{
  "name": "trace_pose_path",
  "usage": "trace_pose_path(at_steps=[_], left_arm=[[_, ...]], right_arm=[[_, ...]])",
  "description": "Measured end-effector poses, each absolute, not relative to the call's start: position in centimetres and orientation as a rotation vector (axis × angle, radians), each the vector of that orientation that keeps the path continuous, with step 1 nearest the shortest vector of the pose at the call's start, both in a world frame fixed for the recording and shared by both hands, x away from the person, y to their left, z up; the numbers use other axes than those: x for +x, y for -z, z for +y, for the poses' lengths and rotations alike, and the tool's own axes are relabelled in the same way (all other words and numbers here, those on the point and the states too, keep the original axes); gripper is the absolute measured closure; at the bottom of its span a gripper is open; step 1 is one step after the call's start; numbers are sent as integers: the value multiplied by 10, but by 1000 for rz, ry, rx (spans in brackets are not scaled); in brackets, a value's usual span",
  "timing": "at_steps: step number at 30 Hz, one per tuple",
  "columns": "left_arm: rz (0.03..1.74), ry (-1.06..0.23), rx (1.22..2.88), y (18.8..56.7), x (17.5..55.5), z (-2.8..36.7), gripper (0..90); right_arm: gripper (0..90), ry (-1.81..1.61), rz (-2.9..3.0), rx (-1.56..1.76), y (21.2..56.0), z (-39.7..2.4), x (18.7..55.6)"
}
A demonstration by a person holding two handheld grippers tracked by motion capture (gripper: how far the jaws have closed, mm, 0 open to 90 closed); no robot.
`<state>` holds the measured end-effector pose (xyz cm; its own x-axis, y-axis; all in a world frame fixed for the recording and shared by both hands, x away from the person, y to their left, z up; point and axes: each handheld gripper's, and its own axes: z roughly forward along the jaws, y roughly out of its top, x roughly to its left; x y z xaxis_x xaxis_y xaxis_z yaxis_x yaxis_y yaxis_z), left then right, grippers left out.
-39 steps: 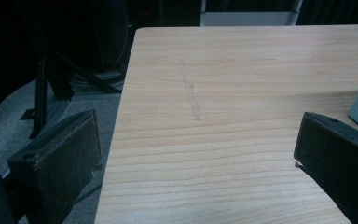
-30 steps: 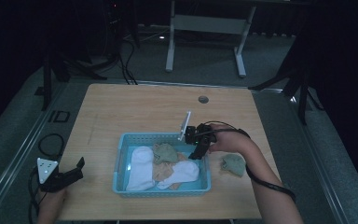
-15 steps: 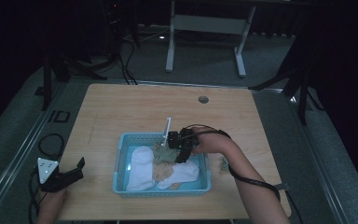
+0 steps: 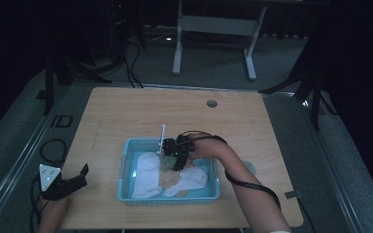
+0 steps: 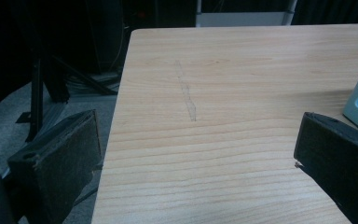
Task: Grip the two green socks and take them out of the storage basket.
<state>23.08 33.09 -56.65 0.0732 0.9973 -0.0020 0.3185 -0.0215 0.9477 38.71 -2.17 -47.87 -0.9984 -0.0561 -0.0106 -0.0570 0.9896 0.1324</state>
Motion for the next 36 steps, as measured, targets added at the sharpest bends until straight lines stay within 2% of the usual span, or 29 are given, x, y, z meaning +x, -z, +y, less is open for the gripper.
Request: trace_pose_path(at_steps=[8, 10, 17, 21, 36], left_arm=[[1381, -989, 1484, 566, 231, 331, 3], [1381, -988, 1484, 566, 231, 331, 3], [1381, -989, 1484, 566, 231, 331, 3], [1382, -989, 1484, 566, 231, 331, 3], [1387, -992, 1483, 566, 232, 331, 3]], right_arm=[[456, -185, 3131, -116, 489, -6, 385], [496, -169, 3120, -124, 492, -4, 385], [797, -151, 3093, -113, 490, -2, 386], [828, -163, 3085, -117, 484, -4, 384], [836, -227, 3039, -135, 441, -24, 370]])
